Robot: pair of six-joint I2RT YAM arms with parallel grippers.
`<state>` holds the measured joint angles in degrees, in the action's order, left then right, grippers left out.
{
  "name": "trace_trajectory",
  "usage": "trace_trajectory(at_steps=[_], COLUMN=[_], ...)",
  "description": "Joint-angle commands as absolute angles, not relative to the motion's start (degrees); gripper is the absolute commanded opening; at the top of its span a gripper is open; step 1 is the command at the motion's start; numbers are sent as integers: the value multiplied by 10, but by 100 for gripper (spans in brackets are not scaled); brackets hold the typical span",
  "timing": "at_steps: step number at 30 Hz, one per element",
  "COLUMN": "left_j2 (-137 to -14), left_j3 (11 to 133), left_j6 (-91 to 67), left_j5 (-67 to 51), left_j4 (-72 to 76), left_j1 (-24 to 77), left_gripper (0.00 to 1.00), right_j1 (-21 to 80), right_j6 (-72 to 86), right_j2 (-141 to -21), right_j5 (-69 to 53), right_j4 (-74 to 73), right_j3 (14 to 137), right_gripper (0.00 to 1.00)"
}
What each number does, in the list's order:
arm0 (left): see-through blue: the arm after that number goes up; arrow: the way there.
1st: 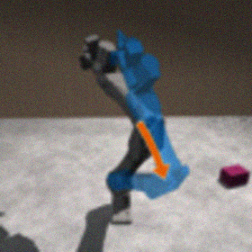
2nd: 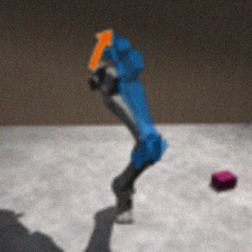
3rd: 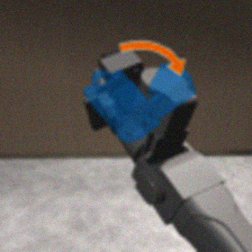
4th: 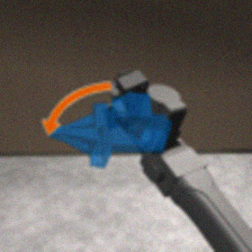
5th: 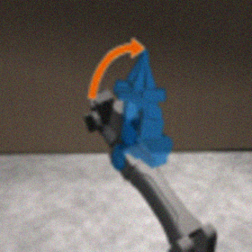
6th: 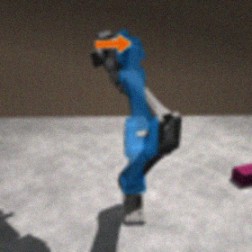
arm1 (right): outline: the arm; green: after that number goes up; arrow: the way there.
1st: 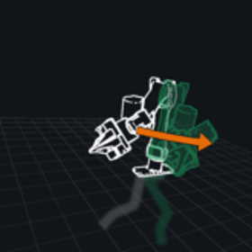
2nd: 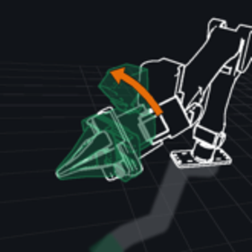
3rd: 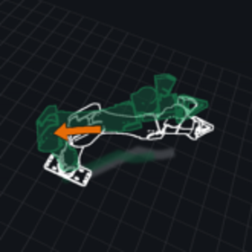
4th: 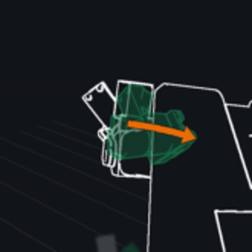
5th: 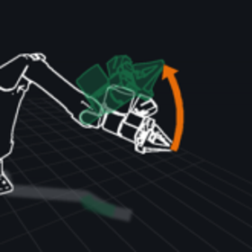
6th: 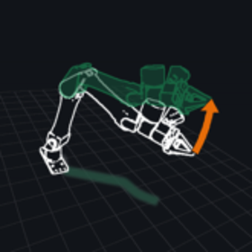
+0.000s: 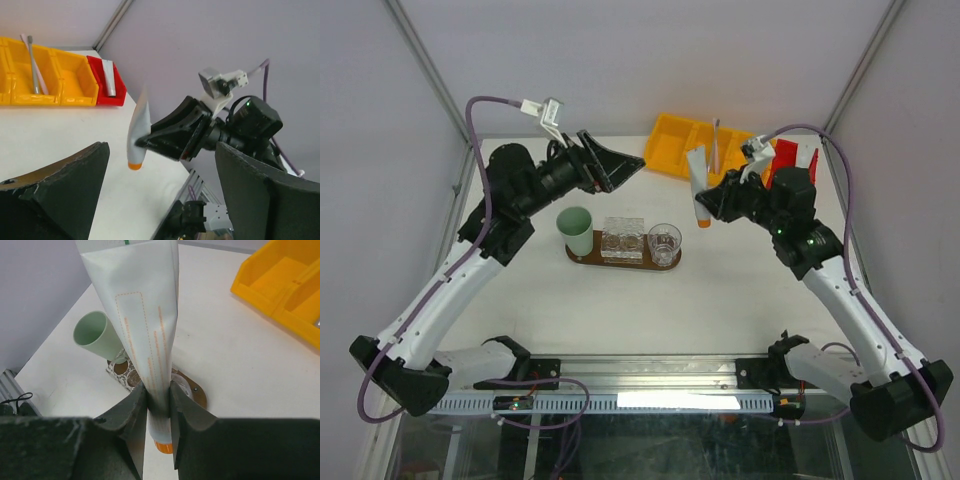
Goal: Prepare toiletry sets of a toothbrush and toothpaste on the tray
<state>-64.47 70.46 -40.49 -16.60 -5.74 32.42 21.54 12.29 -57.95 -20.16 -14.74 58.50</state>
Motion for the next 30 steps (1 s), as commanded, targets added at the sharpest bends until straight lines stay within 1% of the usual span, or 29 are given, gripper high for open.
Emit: trace_trajectory(at_steps=[1, 3, 8, 11, 13, 15, 17, 20, 25, 27, 30], left_j2=[-683, -705, -717, -719, -719, -721, -739, -758, -763, -759, -736], left_j3=[830, 880, 924, 936, 940, 937, 953, 966, 959, 949, 915], left_j6=[-379, -356, -314, -290, -275, -262, -253, -252, -261, -265, -276], left_j5=[-152, -132, -92, -57, -31, -23, -39, -67, -68, -67, -69], left_j4=[-164, -246, -306, -338, -362, -371, -394, -410, -410, -408, -383], left_j1=[334, 344, 354, 355, 355, 356, 356, 355, 355, 355, 356], left_gripper=[88, 86, 83, 78, 75, 69, 64, 62, 49, 47, 47], right_j1=[268, 299, 398, 442, 459, 477, 496, 512, 527, 529, 531], right_j6=[109, 94, 52, 43, 42, 34, 23, 10, 2, 2, 11], right_j2=[-583, -592, -633, -656, -665, -675, -683, -687, -686, -687, -689], right_j5=[-157, -121, -11, 49, 60, 66, 82, 94, 108, 116, 136], right_j4=[-83, -80, -85, -85, -77, -69, -64, -54, -32, -29, -25], right_j3=[617, 624, 658, 676, 680, 686, 690, 690, 680, 679, 678], right_gripper=[24, 24, 23, 23, 23, 23, 23, 23, 23, 23, 23])
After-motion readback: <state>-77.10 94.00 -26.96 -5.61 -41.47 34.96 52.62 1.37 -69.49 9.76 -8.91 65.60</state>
